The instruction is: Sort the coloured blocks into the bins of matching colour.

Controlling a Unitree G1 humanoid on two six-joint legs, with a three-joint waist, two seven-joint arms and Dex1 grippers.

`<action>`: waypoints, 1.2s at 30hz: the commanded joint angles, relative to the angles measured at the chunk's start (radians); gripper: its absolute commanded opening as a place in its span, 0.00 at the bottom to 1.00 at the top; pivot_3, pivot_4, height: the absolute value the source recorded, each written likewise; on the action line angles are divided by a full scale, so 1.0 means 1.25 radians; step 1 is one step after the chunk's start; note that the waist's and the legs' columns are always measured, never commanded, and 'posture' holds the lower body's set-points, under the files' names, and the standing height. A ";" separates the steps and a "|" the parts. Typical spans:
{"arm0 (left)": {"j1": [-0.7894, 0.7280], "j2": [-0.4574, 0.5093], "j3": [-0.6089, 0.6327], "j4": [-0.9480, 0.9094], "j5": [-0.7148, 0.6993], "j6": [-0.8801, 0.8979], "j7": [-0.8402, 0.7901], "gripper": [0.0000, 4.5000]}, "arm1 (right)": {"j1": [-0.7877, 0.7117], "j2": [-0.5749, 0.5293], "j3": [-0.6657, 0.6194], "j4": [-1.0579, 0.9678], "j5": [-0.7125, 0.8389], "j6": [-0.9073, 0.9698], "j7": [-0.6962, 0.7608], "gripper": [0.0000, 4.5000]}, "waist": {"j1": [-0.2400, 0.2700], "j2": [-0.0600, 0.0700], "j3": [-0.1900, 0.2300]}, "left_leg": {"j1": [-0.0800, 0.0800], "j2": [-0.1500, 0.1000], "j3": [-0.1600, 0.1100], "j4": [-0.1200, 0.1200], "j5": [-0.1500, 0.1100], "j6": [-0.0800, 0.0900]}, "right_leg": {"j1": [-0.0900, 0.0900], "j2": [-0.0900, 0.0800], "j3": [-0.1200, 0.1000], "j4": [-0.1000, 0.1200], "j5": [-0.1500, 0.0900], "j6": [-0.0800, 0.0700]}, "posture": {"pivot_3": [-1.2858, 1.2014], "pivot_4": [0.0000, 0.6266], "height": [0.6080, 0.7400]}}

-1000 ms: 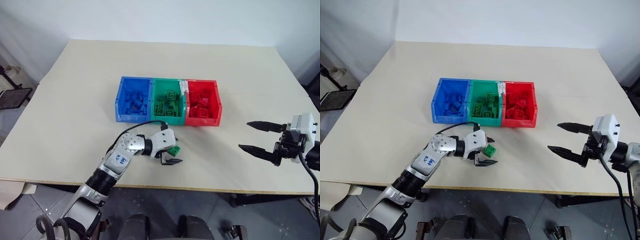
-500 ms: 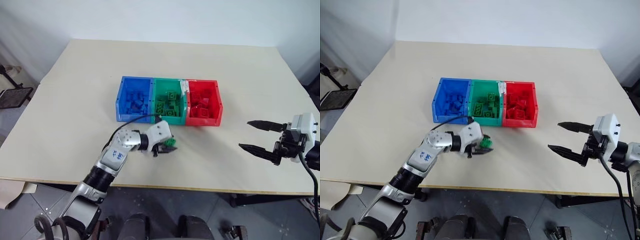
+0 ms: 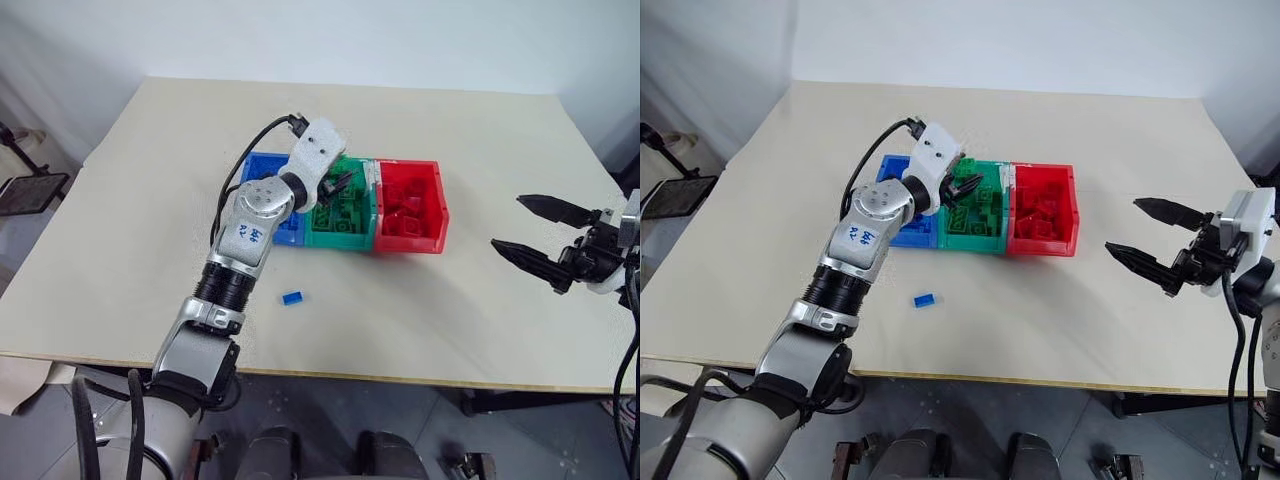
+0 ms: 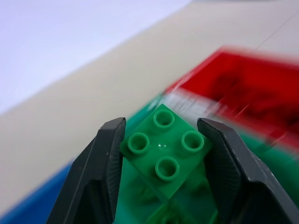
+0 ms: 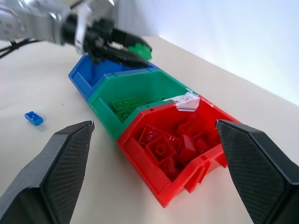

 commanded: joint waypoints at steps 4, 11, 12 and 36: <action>-0.021 -0.022 -0.001 0.030 0.008 -0.064 0.018 0.98 | -0.017 -0.001 -0.007 0.004 0.002 -0.013 0.006 0.97 | 0.004 0.000 0.000 | -0.001 -0.001 0.000 0.000 0.000 0.000 | 0.000 0.000 0.000 0.000 0.000 0.000 | 0.52 0.24 1.00; 0.035 0.011 0.006 -0.079 -0.029 -0.050 -0.071 0.99 | -0.055 -0.003 0.021 0.039 -0.010 -0.018 0.031 0.97 | -0.003 0.000 0.000 | 0.000 0.000 0.000 0.000 0.000 0.000 | 0.000 0.000 0.000 0.000 0.000 0.001 | 0.52 0.24 1.00; 0.053 0.021 0.008 -0.113 -0.041 -0.036 -0.094 0.99 | -0.064 -0.003 0.028 0.047 -0.013 -0.019 0.037 0.97 | -0.004 0.000 0.000 | 0.000 0.000 0.000 0.000 0.000 0.000 | 0.000 0.000 0.000 0.000 0.000 0.001 | 0.52 0.24 1.00; 0.861 0.502 0.354 -0.761 -0.395 0.170 -0.499 0.99 | -0.228 -0.027 0.162 0.242 -0.101 -0.066 0.225 0.97 | -0.021 0.001 0.000 | 0.001 0.002 -0.002 0.000 -0.001 -0.001 | 0.001 -0.004 0.007 -0.002 -0.001 -0.001 | 0.52 0.24 1.00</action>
